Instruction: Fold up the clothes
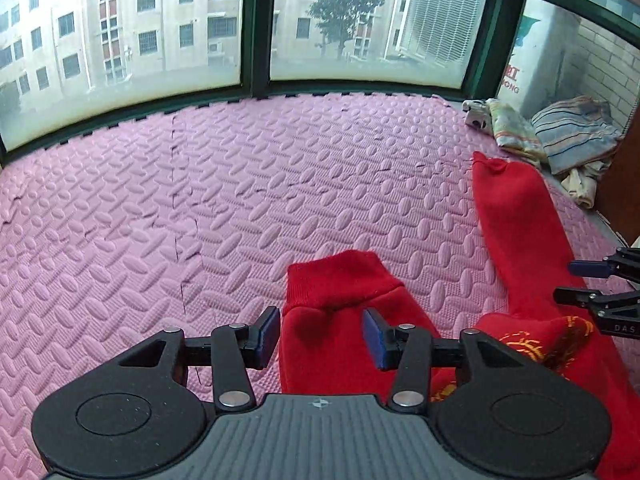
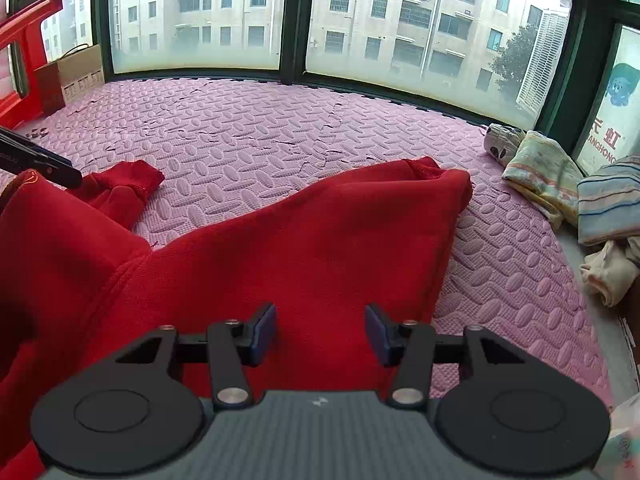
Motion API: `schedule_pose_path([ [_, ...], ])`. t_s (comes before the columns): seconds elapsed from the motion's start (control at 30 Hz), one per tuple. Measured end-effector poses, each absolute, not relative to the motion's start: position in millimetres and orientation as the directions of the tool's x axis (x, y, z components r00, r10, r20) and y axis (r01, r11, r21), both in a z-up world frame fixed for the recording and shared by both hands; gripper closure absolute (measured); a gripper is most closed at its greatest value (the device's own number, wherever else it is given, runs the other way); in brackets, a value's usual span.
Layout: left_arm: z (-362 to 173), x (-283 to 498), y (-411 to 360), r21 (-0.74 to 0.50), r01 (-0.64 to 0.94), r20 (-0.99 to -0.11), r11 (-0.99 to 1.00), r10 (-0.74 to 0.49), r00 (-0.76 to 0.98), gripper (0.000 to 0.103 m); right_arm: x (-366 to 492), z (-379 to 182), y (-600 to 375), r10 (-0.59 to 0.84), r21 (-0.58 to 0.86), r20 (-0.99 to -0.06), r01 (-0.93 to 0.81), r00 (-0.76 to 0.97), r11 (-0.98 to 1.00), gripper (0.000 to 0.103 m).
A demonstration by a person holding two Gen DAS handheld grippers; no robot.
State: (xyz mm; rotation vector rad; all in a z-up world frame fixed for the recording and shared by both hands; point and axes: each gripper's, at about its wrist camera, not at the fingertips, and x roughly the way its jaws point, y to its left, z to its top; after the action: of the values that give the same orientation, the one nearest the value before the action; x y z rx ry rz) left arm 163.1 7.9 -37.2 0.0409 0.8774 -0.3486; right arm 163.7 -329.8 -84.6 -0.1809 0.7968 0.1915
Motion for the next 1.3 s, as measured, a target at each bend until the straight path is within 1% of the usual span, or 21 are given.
schedule_pose_path([
  [0.07, -45, 165, 6, -0.098, 0.328, -0.770, 0.940, -0.281, 0.573, 0.053, 162, -87, -332, 0.101, -0.083, -0.718, -0.228, 0.689, 0.970, 0.052],
  [0.13, -50, 167, 5, -0.087, 0.328, -0.781, 0.941, -0.269, 0.564, 0.043, 161, -89, -334, 0.104, -0.067, -0.715, -0.217, 0.691, 0.974, 0.052],
  [0.17, -52, 168, 5, -0.091, 0.325, -0.784, 0.941, -0.269, 0.560, 0.041, 161, -91, -335, 0.107, -0.057, -0.714, -0.209, 0.692, 0.976, 0.050],
  [0.2, -54, 169, 5, -0.096, 0.322, -0.786, 0.942, -0.271, 0.556, 0.036, 160, -92, -337, 0.110, -0.046, -0.714, -0.202, 0.692, 0.978, 0.049],
  [0.23, -56, 170, 7, -0.107, 0.311, -0.790, 0.944, -0.270, 0.550, 0.029, 160, -93, -338, 0.112, -0.037, -0.713, -0.196, 0.693, 0.980, 0.048],
  [0.3, -60, 173, 9, -0.125, 0.297, -0.795, 0.947, -0.275, 0.540, 0.023, 160, -94, -339, 0.113, -0.029, -0.710, -0.189, 0.695, 0.982, 0.047],
  [0.33, -62, 173, 10, -0.133, 0.298, -0.796, 0.945, -0.280, 0.537, 0.022, 159, -94, -340, 0.113, -0.025, -0.708, -0.185, 0.697, 0.982, 0.047],
  [0.4, -63, 173, 8, -0.116, 0.309, -0.798, 0.944, -0.274, 0.537, 0.016, 159, -95, -341, 0.114, -0.017, -0.705, -0.178, 0.700, 0.984, 0.045],
  [0.5, -63, 172, 7, -0.092, 0.318, -0.787, 0.944, -0.264, 0.557, 0.016, 159, -96, -342, 0.115, -0.010, -0.702, -0.171, 0.703, 0.985, 0.044],
  [0.57, -62, 174, 7, -0.100, 0.324, -0.783, 0.941, -0.275, 0.558, 0.021, 159, -96, -341, 0.115, -0.009, -0.700, -0.169, 0.705, 0.986, 0.044],
  [0.6, -62, 175, 7, -0.105, 0.326, -0.782, 0.939, -0.281, 0.557, 0.033, 159, -96, -341, 0.115, -0.009, -0.700, -0.170, 0.705, 0.985, 0.043],
  [0.63, -62, 176, 7, -0.110, 0.329, -0.780, 0.938, -0.287, 0.556, 0.048, 159, -96, -341, 0.115, -0.010, -0.699, -0.170, 0.706, 0.985, 0.043],
  [0.7, -61, 178, 7, -0.120, 0.335, -0.777, 0.935, -0.298, 0.554, 0.059, 159, -97, -341, 0.115, -0.010, -0.698, -0.170, 0.706, 0.985, 0.043],
  [0.77, -60, 180, 7, -0.130, 0.340, -0.774, 0.931, -0.310, 0.553, 0.074, 159, -97, -340, 0.115, -0.009, -0.697, -0.169, 0.708, 0.986, 0.043],
  [0.8, -60, 181, 7, -0.135, 0.343, -0.772, 0.930, -0.315, 0.552, 0.084, 159, -97, -340, 0.115, -0.009, -0.697, -0.168, 0.708, 0.986, 0.043],
  [0.83, -58, 182, 9, -0.149, 0.344, -0.766, 0.927, -0.328, 0.553, 0.090, 160, -96, -340, 0.114, -0.008, -0.696, -0.167, 0.709, 0.986, 0.043],
  [0.93, -46, 186, 11, -0.166, 0.351, -0.735, 0.921, -0.353, 0.579, 0.093, 161, -95, -340, 0.109, -0.009, -0.694, -0.160, 0.712, 0.987, 0.043],
  [1.17, 1, 217, 3, -0.091, 0.375, -0.618, 0.923, -0.348, 0.705, 0.093, 165, -87, -344, 0.100, -0.008, -0.680, -0.144, 0.726, 0.989, 0.043],
  [1.3, 21, 249, 9, -0.088, 0.346, -0.549, 0.934, -0.335, 0.766, 0.093, 167, -81, -346, 0.096, -0.007, -0.670, -0.136, 0.736, 0.991, 0.043],
])
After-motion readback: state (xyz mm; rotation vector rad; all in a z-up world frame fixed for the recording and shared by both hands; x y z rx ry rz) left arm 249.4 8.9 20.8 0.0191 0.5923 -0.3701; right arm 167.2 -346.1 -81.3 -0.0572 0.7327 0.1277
